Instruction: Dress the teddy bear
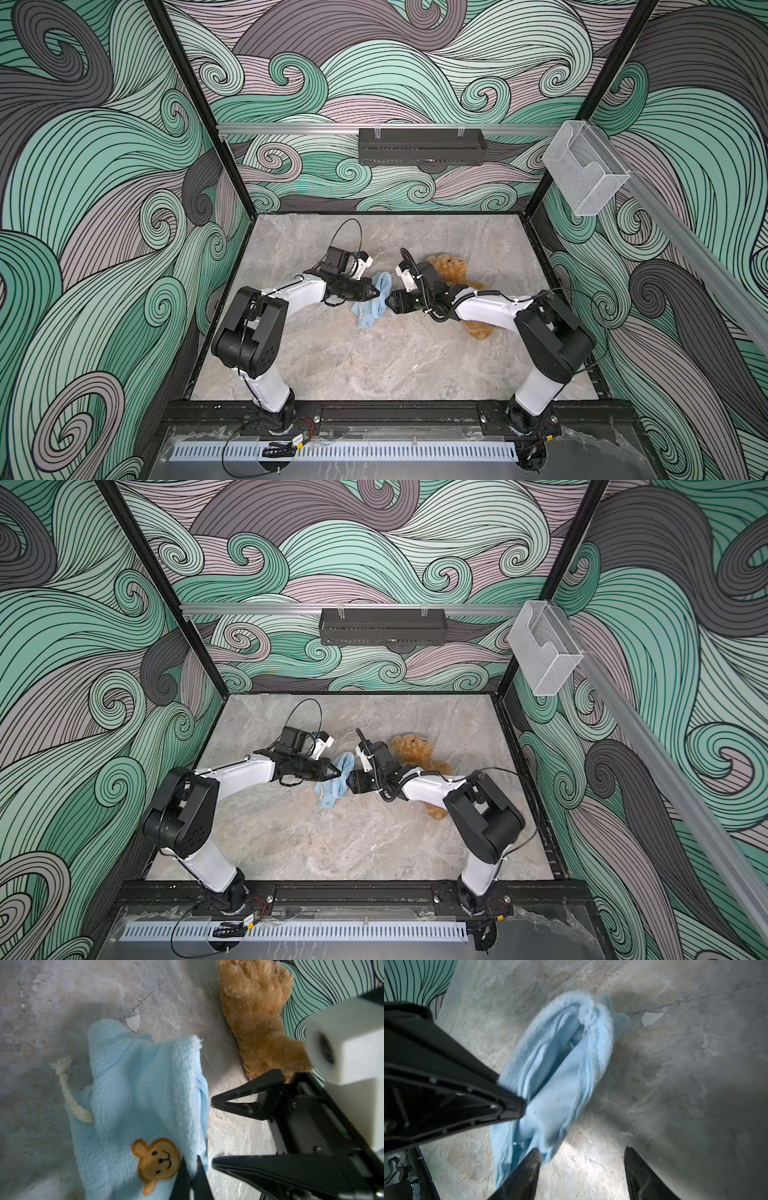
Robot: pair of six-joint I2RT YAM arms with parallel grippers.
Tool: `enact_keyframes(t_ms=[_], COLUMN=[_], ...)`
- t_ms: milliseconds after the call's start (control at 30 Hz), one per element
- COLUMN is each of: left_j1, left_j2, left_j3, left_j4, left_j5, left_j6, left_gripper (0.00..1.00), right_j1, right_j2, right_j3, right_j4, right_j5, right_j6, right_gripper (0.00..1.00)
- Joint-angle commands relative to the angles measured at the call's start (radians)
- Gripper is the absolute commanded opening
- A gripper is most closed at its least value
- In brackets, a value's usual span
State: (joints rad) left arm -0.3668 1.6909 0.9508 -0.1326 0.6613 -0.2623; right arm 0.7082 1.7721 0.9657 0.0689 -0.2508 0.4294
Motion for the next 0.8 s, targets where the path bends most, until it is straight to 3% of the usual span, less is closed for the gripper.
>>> enact_keyframes(t_ms=[0, 200, 300, 633, 767], left_j1=[0.001, 0.000, 0.000, 0.002, 0.005], left_j2=[-0.027, -0.028, -0.030, -0.067, -0.086], left_j3=[-0.005, -0.005, -0.002, -0.003, -0.008], left_j4=[0.026, 0.028, 0.013, -0.023, -0.012], left_j5=[0.042, 0.033, 0.004, -0.119, -0.135], left_j6=[0.016, 0.014, 0.017, 0.009, 0.002], left_gripper=[0.05, 0.06, 0.06, 0.00, 0.00], right_j1=[0.007, 0.016, 0.017, 0.016, 0.009], right_j2=[0.041, 0.080, 0.073, 0.056, 0.052], right_j3=[0.039, 0.036, 0.028, 0.007, 0.017], right_j4=[0.099, 0.141, 0.103, -0.078, -0.142], right_j5=[-0.081, -0.106, -0.043, 0.140, 0.181], right_j6=[0.063, 0.079, 0.091, 0.131, 0.125], right_gripper=[0.59, 0.36, 0.24, 0.16, 0.20])
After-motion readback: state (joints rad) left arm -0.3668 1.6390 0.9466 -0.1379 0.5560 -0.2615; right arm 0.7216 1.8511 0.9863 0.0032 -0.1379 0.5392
